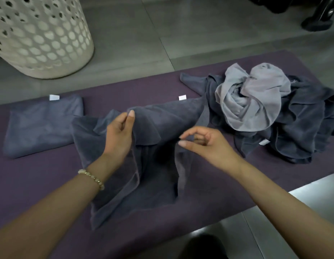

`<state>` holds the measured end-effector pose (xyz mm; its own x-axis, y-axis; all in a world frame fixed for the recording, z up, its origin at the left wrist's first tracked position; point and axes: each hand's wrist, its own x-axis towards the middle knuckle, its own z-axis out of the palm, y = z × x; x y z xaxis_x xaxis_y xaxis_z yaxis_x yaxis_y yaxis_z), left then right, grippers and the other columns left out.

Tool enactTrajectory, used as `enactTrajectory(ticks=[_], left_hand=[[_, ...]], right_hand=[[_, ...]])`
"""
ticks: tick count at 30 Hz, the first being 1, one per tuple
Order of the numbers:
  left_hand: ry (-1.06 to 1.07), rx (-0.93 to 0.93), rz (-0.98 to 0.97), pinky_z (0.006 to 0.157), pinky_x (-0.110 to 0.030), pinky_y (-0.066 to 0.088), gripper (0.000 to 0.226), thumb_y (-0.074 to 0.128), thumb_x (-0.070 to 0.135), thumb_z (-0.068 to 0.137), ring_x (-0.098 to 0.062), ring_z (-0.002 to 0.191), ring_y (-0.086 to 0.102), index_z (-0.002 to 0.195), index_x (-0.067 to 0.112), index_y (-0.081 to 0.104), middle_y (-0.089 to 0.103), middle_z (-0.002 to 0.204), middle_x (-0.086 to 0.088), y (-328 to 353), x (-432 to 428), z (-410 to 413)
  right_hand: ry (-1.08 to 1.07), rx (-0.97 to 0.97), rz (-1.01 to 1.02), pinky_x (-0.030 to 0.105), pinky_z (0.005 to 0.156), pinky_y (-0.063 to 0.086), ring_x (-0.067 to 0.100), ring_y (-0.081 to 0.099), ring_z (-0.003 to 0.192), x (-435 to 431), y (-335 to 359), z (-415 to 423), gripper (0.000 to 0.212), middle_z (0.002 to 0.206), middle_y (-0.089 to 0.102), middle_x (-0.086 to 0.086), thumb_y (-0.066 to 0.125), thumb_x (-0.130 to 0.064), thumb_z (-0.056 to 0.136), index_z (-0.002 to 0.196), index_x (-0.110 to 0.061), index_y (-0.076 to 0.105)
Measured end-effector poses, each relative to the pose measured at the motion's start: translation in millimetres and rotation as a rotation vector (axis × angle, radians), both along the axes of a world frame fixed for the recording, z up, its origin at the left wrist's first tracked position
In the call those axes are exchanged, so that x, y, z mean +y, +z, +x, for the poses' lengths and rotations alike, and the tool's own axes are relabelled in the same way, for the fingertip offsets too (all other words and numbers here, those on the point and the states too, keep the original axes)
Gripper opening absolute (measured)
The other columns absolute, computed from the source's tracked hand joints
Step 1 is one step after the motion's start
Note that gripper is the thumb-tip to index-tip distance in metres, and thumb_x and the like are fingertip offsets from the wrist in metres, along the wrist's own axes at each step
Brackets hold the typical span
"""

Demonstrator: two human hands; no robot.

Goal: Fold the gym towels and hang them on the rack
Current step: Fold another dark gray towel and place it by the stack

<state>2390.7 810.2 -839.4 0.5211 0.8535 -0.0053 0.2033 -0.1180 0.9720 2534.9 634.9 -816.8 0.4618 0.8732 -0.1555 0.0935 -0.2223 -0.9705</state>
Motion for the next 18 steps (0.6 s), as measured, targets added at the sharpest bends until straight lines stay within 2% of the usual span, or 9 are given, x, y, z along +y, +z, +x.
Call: enactTrajectory(ticks=[3,5,7,9,11,14,15,18], left_hand=[[0.041,-0.038,0.051,0.051,-0.020,0.031,0.041,0.042,0.026,0.102,-0.008,0.057,0.031,0.068,0.003,0.040,0.034,0.059,-0.001,16,26,-25],[0.051,-0.056,0.056,0.051,-0.021,0.030,0.042,0.042,0.025,0.102,-0.003,0.055,0.030,0.063,0.011,0.036,0.032,0.054,0.009,21,38,-42],[0.029,-0.071,0.031,0.056,-0.026,0.033,0.044,0.043,0.029,0.101,-0.008,0.059,0.034,0.064,0.004,0.037,0.035,0.059,0.001,18,44,-56],[-0.021,-0.091,-0.017,0.061,-0.034,0.036,0.052,0.046,0.038,0.098,-0.017,0.065,0.036,0.069,-0.006,0.042,0.040,0.066,-0.007,10,45,-69],[-0.045,-0.101,-0.060,0.062,-0.038,0.034,0.053,0.047,0.042,0.094,-0.020,0.065,0.034,0.066,-0.002,0.040,0.038,0.065,-0.008,5,42,-78],[-0.065,-0.125,-0.122,0.062,-0.035,0.036,0.051,0.047,0.042,0.090,-0.018,0.064,0.036,0.068,-0.004,0.045,0.039,0.064,-0.006,5,38,-88],[-0.075,-0.137,-0.139,0.062,-0.033,0.038,0.051,0.046,0.041,0.089,-0.016,0.065,0.039,0.070,-0.005,0.048,0.042,0.064,-0.005,6,38,-90],[-0.132,-0.177,-0.201,0.063,-0.029,0.041,0.055,0.044,0.041,0.090,-0.014,0.066,0.044,0.083,-0.013,0.054,0.047,0.067,-0.004,9,36,-95]], right_hand=[[0.214,0.036,-0.033,0.012,0.075,0.049,-0.002,0.065,0.074,33,20,-20,0.033,0.078,0.069,-0.012,0.077,-0.002,0.074,0.102,-0.014,0.065],[0.306,-0.102,-0.059,0.013,0.077,0.051,0.000,0.068,0.080,52,30,-34,0.029,0.080,0.071,-0.011,0.078,-0.007,0.076,0.101,-0.015,0.067],[0.338,-0.259,-0.053,0.012,0.073,0.050,0.000,0.069,0.077,69,36,-47,0.017,0.079,0.073,-0.009,0.078,-0.017,0.078,0.094,-0.014,0.071],[0.334,-0.329,-0.027,0.015,0.068,0.050,0.004,0.068,0.070,84,39,-59,0.011,0.075,0.073,-0.007,0.076,-0.024,0.080,0.086,-0.016,0.074],[0.321,-0.407,0.001,0.018,0.064,0.047,0.007,0.064,0.066,98,37,-66,0.010,0.069,0.070,-0.009,0.074,-0.031,0.080,0.078,-0.021,0.074],[0.314,-0.597,0.077,0.019,0.074,0.040,0.010,0.052,0.078,117,32,-72,0.006,0.078,0.055,-0.009,0.073,-0.042,0.078,0.079,-0.036,0.072],[0.323,-0.610,0.097,0.019,0.079,0.040,0.011,0.052,0.083,122,32,-74,0.007,0.083,0.054,-0.010,0.073,-0.043,0.077,0.080,-0.037,0.072],[0.379,-0.412,0.097,0.016,0.080,0.044,0.003,0.062,0.082,135,38,-81,0.005,0.080,0.067,-0.017,0.072,-0.030,0.082,0.078,-0.033,0.071]])
